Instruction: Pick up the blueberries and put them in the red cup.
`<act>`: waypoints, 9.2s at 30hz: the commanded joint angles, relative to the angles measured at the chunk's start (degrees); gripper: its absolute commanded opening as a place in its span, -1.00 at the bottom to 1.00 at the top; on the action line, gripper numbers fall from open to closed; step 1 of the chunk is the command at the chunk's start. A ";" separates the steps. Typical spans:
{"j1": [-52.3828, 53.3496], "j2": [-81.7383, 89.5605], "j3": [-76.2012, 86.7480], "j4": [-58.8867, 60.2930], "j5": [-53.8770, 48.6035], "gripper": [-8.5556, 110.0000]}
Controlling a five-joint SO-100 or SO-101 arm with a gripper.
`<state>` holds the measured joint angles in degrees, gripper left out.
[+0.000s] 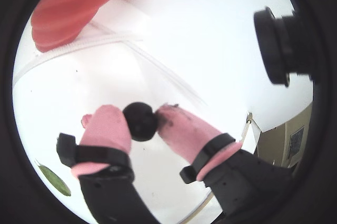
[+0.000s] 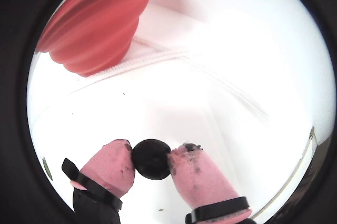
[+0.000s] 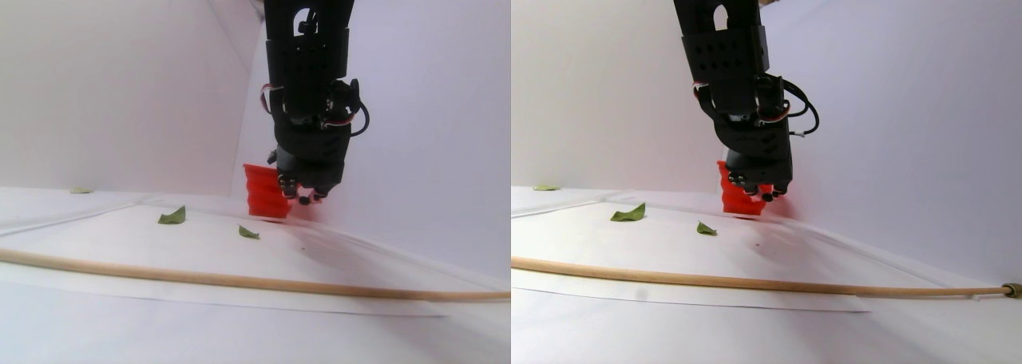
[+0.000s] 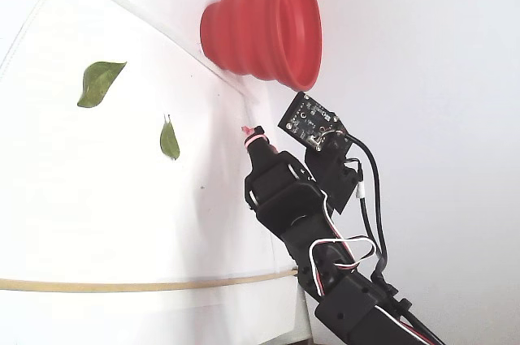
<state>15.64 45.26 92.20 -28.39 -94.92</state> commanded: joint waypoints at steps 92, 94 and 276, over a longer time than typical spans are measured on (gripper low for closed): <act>-5.10 19.78 -6.15 -2.11 -0.97 -0.57; -5.27 20.92 -5.10 -2.11 -0.97 -0.57; 5.01 146.07 11.60 129.64 84.73 -0.67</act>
<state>20.48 191.60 103.45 100.90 -10.28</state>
